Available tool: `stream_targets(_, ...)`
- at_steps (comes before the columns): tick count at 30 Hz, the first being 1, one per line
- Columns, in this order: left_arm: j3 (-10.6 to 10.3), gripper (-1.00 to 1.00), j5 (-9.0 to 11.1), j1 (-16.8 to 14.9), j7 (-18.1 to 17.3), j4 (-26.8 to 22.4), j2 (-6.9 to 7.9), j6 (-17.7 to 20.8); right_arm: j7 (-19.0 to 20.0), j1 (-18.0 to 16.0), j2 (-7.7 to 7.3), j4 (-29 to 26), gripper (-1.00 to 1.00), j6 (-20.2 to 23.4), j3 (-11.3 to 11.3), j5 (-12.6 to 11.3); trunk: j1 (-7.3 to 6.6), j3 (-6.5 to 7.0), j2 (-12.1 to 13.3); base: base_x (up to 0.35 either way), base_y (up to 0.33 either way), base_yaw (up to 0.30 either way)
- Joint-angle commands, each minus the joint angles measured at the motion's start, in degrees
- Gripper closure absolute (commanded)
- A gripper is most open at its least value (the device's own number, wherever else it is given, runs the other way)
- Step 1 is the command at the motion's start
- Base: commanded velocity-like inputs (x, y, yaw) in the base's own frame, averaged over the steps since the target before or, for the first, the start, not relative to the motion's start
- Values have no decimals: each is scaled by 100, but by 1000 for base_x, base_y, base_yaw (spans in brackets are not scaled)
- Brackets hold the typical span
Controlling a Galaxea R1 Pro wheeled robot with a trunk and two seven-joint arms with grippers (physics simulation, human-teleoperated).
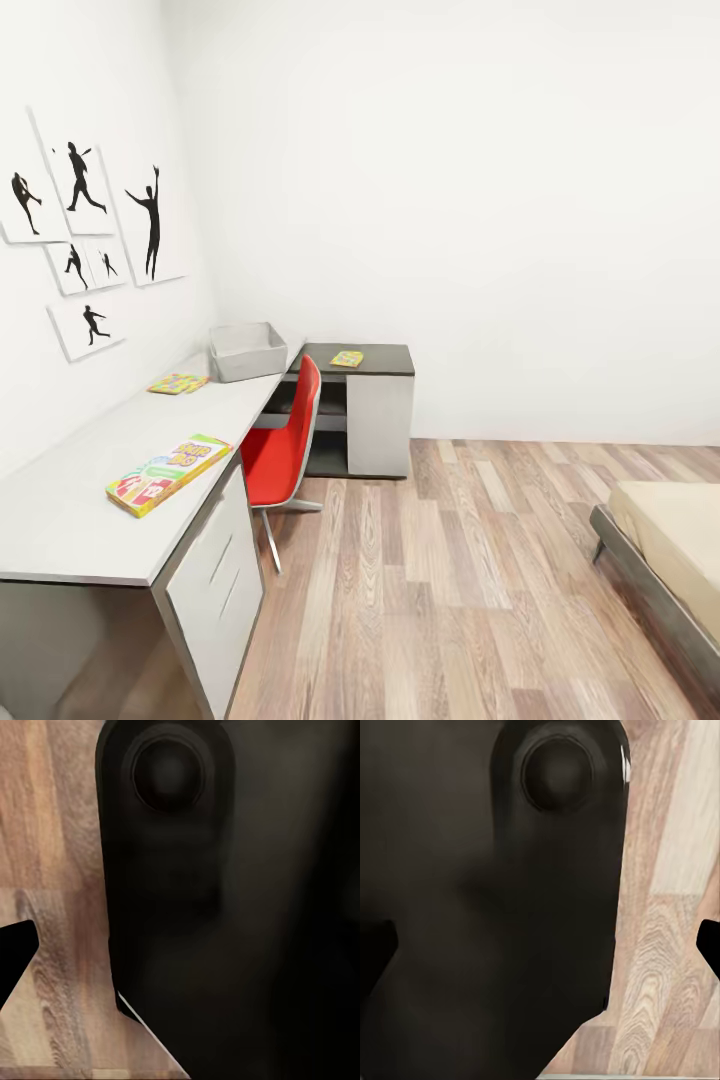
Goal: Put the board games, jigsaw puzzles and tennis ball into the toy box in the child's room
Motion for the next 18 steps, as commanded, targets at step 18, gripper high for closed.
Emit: stream_targets(18, -366, -100, -189, 26, -18, -114, -44, -44, -35, -3, 445, 9, -100, 11, -68, -85, -131, 105, 239, 0, 0, 0)
